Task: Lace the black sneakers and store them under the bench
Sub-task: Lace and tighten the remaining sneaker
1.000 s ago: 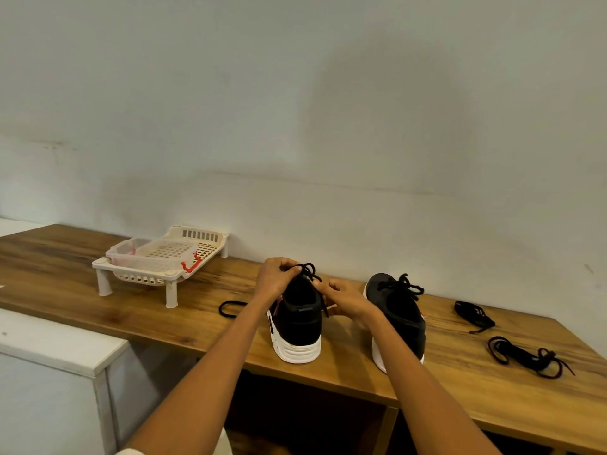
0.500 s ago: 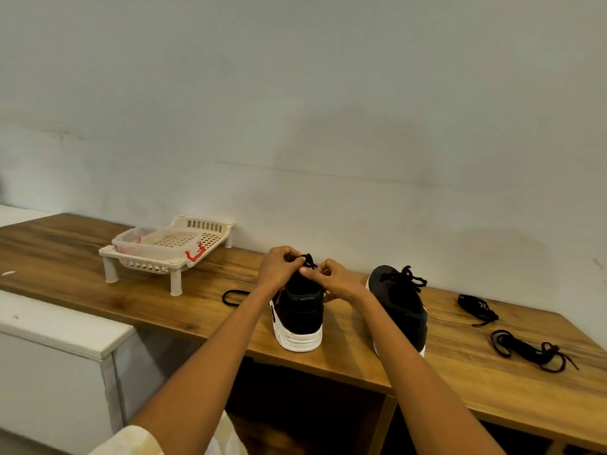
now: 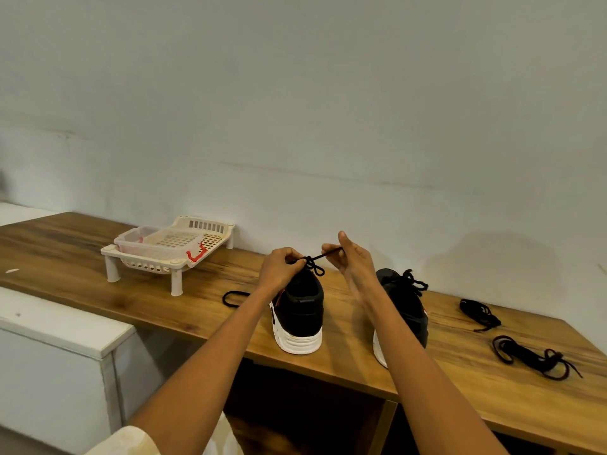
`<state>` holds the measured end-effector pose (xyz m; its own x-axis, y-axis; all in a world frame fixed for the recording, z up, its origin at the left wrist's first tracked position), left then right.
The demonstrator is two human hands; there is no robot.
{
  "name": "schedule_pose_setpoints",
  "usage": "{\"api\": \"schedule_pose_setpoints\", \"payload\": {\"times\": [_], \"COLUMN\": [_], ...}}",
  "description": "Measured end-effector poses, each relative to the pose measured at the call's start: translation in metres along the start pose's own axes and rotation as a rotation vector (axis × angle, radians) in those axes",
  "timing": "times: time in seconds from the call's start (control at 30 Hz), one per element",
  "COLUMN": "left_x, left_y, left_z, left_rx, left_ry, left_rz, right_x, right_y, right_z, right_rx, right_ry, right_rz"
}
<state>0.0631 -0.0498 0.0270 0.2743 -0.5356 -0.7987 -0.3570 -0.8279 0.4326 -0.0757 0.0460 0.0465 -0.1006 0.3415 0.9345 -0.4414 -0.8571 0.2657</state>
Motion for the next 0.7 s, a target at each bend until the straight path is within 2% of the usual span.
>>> {"api": "schedule_pose_setpoints", "payload": {"times": [0.1, 0.17, 0.27, 0.33, 0.5, 0.7], "left_x": [-0.001, 0.000, 0.001, 0.003, 0.005, 0.005], "left_y": [0.000, 0.001, 0.002, 0.004, 0.006, 0.005], "left_z": [0.000, 0.001, 0.003, 0.005, 0.007, 0.006], "left_rx": [0.007, 0.023, 0.052, 0.084, 0.132, 0.104], "left_ry": [0.016, 0.018, 0.041, 0.023, -0.063, -0.067], "left_rz": [0.003, 0.005, 0.011, 0.005, -0.011, -0.015], "right_x": [-0.007, -0.010, -0.015, -0.018, -0.017, -0.020], "right_y": [0.000, 0.002, 0.005, 0.006, 0.007, 0.002], "right_z": [0.011, 0.016, 0.026, 0.028, 0.022, 0.010], "right_rx": [0.025, 0.057, 0.197, 0.261, 0.249, 0.225], "right_ry": [0.034, -0.124, -0.484, -0.611, -0.680, -0.627], "right_rz": [0.043, 0.012, -0.041, -0.075, -0.107, 0.007]}}
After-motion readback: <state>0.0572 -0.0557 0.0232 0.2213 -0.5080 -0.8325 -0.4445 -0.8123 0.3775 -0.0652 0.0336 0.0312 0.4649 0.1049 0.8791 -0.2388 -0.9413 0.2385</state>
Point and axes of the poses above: each hand's wrist, its own y-axis towards the middle knuckle, its own z-axis out of the palm, x = y × z, the point moved 9 cm from there along y, towards the middle knuckle
